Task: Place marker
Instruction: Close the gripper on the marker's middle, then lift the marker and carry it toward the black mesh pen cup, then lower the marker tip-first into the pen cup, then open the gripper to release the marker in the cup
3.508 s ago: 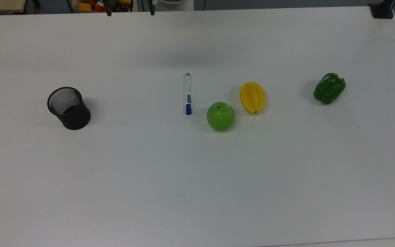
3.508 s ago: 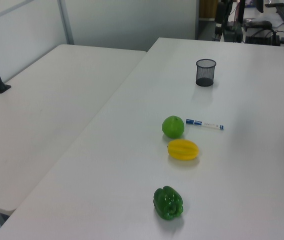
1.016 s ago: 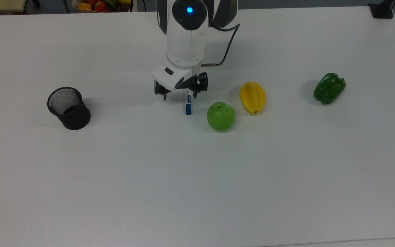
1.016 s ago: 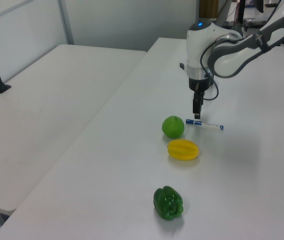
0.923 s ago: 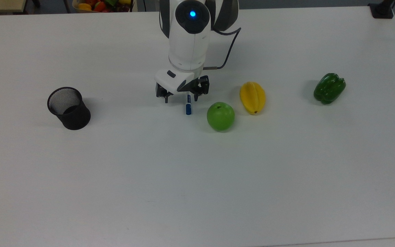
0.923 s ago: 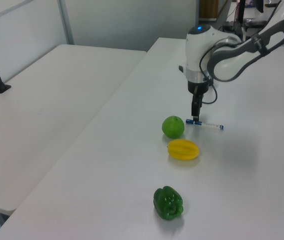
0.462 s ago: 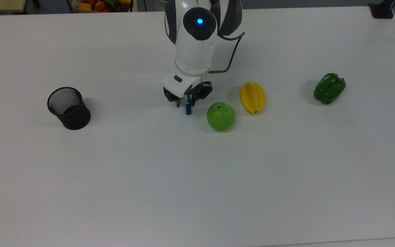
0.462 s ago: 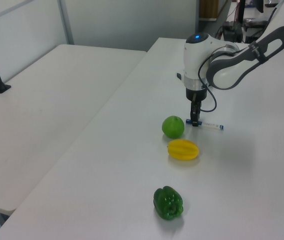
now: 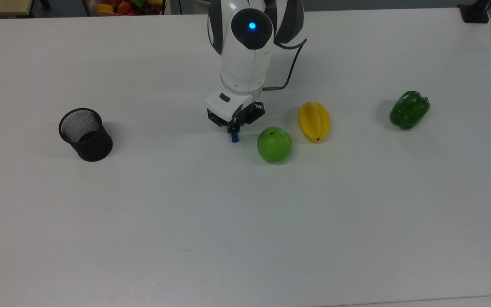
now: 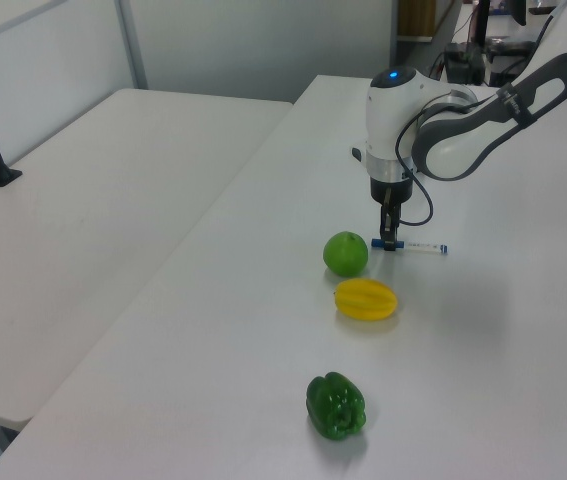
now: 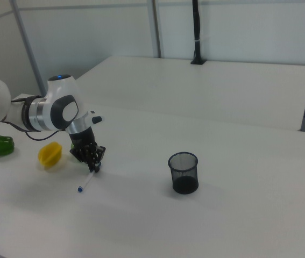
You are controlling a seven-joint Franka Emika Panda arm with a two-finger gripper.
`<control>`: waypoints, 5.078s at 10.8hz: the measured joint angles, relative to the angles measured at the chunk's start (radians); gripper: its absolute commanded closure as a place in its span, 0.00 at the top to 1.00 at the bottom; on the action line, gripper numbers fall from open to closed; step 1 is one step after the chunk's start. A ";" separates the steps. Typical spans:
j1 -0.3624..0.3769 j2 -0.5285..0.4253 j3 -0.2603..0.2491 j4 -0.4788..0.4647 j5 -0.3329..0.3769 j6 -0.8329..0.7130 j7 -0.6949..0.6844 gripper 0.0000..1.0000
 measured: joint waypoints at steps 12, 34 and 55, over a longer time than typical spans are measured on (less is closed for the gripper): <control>-0.110 -0.272 -0.009 0.150 0.066 -0.232 -0.006 0.00; -0.373 -0.098 -0.203 0.078 0.853 0.379 -0.836 0.00; -0.367 -0.039 -0.160 0.068 0.915 0.450 -0.909 0.98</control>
